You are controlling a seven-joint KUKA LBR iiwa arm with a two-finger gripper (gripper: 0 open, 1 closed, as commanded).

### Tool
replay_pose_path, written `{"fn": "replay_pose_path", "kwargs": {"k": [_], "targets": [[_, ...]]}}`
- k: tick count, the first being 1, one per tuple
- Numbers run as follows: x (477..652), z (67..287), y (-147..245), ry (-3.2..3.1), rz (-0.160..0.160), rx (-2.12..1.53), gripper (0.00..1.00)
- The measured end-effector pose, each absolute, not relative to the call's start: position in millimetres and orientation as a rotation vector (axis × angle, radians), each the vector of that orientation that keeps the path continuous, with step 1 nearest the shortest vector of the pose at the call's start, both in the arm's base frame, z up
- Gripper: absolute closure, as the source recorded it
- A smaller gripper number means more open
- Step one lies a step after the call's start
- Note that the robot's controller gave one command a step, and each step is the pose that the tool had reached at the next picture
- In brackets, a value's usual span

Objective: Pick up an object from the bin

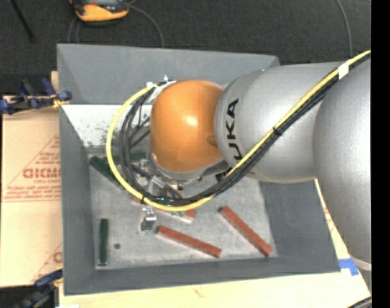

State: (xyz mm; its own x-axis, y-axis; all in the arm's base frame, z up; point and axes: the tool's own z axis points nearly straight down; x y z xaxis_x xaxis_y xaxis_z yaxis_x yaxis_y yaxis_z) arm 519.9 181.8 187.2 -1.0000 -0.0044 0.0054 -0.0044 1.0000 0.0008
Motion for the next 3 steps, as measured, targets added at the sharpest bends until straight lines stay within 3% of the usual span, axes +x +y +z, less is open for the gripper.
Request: {"fn": "replay_pose_path", "kwargs": {"k": [1,2,3], "targets": [[522.0,191.5,180.8,-3.144,-0.003,-0.001,1.0],[521.9,191.4,180.8,-3.143,-0.004,-0.003,0.0],[522.0,191.4,180.8,-3.143,-0.004,-0.005,0.0]]}}
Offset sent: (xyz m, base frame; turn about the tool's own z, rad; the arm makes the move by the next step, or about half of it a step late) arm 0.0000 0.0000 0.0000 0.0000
